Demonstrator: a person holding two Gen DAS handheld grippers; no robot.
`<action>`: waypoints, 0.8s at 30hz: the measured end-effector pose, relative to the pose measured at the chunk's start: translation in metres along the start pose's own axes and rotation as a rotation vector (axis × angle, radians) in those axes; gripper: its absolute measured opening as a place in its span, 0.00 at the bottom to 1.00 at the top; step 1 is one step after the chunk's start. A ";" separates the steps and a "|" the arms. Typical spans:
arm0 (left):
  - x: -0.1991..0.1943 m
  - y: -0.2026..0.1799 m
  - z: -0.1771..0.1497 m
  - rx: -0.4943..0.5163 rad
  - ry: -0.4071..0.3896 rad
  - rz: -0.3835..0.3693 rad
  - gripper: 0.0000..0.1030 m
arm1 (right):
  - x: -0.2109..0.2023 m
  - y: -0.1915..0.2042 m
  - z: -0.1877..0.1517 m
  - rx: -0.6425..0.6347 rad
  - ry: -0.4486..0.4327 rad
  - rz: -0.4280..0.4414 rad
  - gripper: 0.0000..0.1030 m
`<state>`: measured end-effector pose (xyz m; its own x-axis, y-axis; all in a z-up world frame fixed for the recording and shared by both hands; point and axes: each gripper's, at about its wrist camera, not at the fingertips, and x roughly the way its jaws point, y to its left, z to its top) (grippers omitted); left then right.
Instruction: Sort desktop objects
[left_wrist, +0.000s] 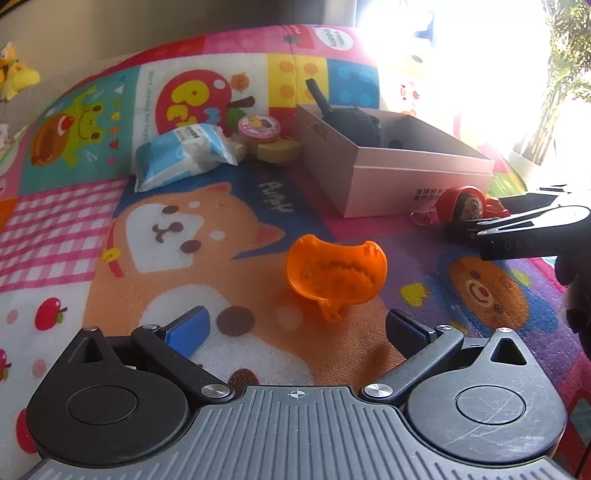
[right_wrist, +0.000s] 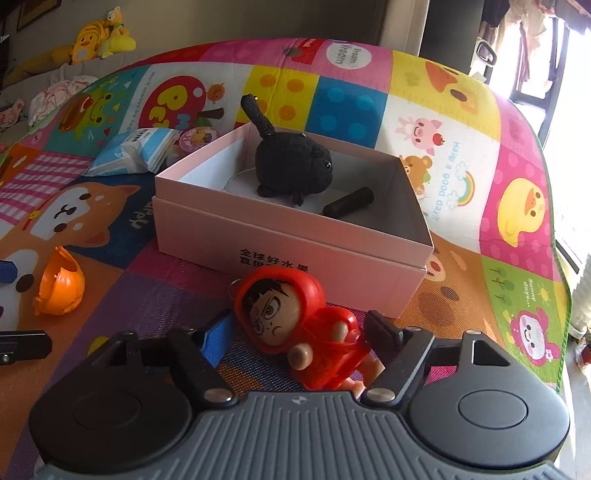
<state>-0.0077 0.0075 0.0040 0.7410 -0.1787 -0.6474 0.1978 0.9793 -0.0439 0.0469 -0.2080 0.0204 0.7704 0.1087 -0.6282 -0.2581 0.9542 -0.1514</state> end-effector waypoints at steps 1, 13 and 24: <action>0.001 -0.002 0.000 0.011 0.005 0.009 1.00 | -0.002 0.001 0.000 0.002 0.000 0.005 0.70; 0.002 -0.006 0.000 0.036 0.016 0.027 1.00 | -0.054 -0.008 -0.012 0.238 0.062 0.201 0.64; 0.002 -0.005 0.000 0.034 0.016 0.025 1.00 | -0.017 0.006 -0.004 0.168 0.009 0.062 0.84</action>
<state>-0.0076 0.0019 0.0032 0.7354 -0.1523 -0.6603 0.2014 0.9795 -0.0015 0.0297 -0.2049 0.0272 0.7509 0.1667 -0.6390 -0.2031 0.9790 0.0167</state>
